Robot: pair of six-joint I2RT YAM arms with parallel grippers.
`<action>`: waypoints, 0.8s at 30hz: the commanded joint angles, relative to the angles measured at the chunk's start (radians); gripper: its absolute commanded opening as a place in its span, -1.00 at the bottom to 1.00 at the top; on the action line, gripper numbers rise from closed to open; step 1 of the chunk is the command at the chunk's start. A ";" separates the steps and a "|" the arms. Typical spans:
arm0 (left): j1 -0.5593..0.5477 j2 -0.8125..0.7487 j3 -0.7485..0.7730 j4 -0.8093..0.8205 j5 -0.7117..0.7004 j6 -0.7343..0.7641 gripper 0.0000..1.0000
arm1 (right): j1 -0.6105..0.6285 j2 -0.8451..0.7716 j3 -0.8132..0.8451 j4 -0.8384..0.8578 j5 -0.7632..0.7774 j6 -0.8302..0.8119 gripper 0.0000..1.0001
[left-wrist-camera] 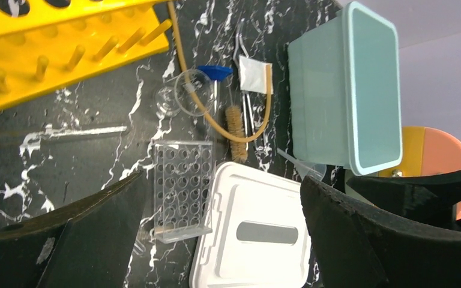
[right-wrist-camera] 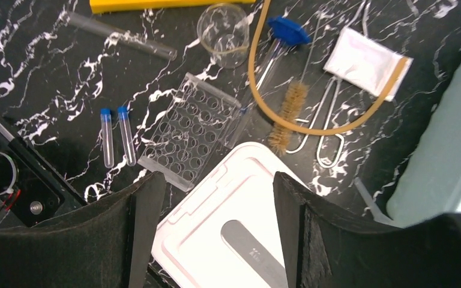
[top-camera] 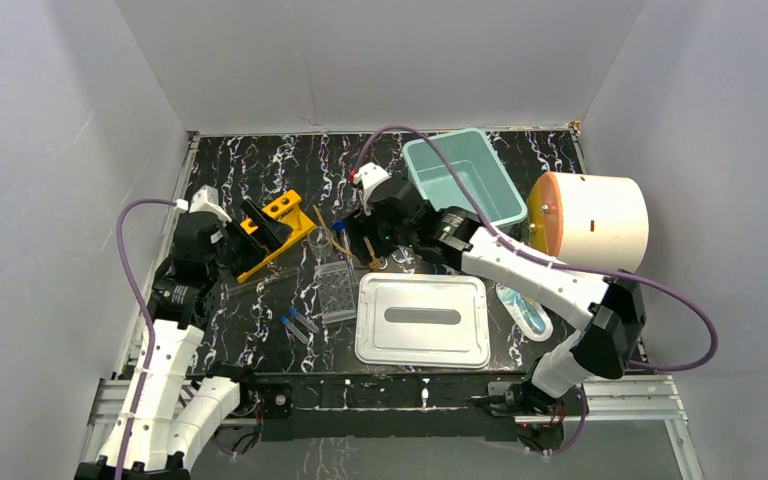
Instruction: Organize the chemistry lab equipment
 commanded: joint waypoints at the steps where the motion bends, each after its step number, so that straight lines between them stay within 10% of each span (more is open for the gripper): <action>1: -0.003 -0.015 -0.026 -0.055 -0.014 -0.029 0.97 | 0.044 0.057 0.003 0.006 0.049 0.062 0.48; 24: -0.003 0.012 -0.041 -0.113 -0.023 -0.048 0.97 | 0.030 0.388 0.119 -0.029 0.149 -0.105 -0.16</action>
